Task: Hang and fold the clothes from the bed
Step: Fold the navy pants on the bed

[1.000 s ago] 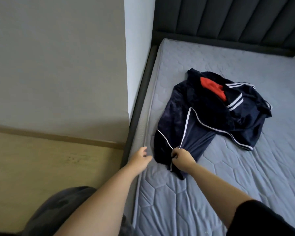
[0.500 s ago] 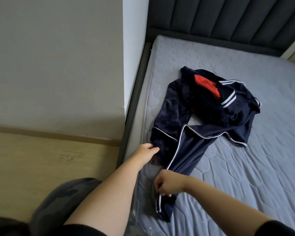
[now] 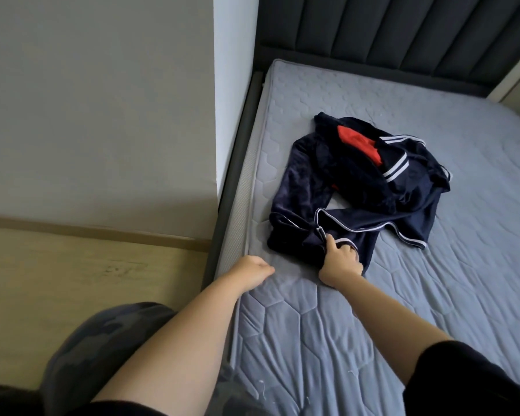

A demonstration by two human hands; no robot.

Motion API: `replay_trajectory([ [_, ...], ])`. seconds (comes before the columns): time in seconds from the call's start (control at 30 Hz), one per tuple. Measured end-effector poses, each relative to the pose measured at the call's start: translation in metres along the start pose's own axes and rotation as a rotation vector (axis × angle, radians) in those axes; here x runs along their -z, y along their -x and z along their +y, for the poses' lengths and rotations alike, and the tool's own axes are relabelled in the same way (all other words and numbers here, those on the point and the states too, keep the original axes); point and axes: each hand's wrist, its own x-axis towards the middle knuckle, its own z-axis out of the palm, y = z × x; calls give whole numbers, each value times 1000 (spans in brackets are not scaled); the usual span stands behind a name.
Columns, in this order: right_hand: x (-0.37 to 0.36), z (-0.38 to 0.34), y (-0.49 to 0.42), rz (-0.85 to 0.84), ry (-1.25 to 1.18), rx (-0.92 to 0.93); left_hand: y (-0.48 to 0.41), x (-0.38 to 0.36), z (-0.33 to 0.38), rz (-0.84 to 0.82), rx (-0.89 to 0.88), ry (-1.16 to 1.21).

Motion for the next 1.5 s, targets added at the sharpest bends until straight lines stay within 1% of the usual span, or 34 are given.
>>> replay_trajectory([
  [0.07,-6,16,-9,-111,6,-94,1,-1,-2,2,8,-41],
  [0.1,-10,25,-13,-121,-45,-126,2,-1,-2,8,12,-50],
  [0.13,-13,35,-18,-97,-128,-155,3,-1,-2,13,15,-58],
  [0.2,-18,54,-24,6,-348,-200,3,-1,-3,27,18,-79],
  [0.23,-18,60,-26,46,-424,-205,3,-1,-3,29,20,-82],
  [0.27,-17,63,-27,57,-428,-189,4,0,-2,30,24,-78],
  [0.33,-13,60,-27,14,-291,-85,3,1,-1,31,38,-63],
  [0.37,-8,55,-21,-39,-209,12,2,1,0,41,46,-36],
  [0.47,1,28,13,-308,8,331,4,4,7,47,141,196],
  [0.53,-5,13,42,-491,107,496,4,6,11,-20,218,307],
  [0.6,-16,4,66,-592,105,600,6,4,13,-110,254,269],
  [0.63,-20,0,74,-594,54,636,6,1,12,-141,241,198],
  [0.67,-23,-4,79,-556,-8,652,6,-2,9,-160,208,119],
  [0.7,-23,-8,80,-472,-61,652,7,-5,7,-168,161,63],
  [0.77,-21,-11,76,-179,-37,628,6,-9,5,-138,72,67],
  [0.83,-21,-6,70,109,-9,576,3,-8,5,-35,30,100],
  [0.9,-23,4,56,338,23,554,0,-4,8,59,28,97],
  [0.93,-23,12,47,423,50,519,0,-2,9,74,29,81],
  [0.97,-21,20,36,438,82,458,-1,-1,10,76,25,64],
  [1.0,-18,27,26,375,125,383,-1,1,10,72,19,35],
  [1.07,-13,38,7,142,151,219,0,6,11,74,-6,-41],
  [1.1,-10,40,1,49,87,160,2,9,12,85,-15,-93],
  [1.13,-6,37,-1,13,-21,117,5,12,12,108,-14,-138],
  [1.2,7,18,2,79,-308,86,10,22,12,190,8,-221],
  [1.23,16,4,6,80,-473,97,11,27,10,234,16,-239],
  [1.27,24,-13,13,28,-665,126,11,32,11,278,31,-225],
  [1.3,31,-30,21,-97,-909,167,11,37,12,325,40,-150],
  [1.33,37,-48,32,-272,-1159,200,10,41,15,350,61,1],
  [1.37,40,-64,41,-436,-1354,253,10,44,18,353,93,199],
  [1.4,41,-78,48,-548,-1447,332,10,48,22,341,145,393],
  [1.43,41,-90,54,-581,-1440,414,11,53,24,328,198,519],
  [1.47,41,-98,56,-515,-1368,475,12,59,23,333,236,533],
  [1.5,40,-102,55,-382,-1229,505,14,65,22,354,262,510],
])
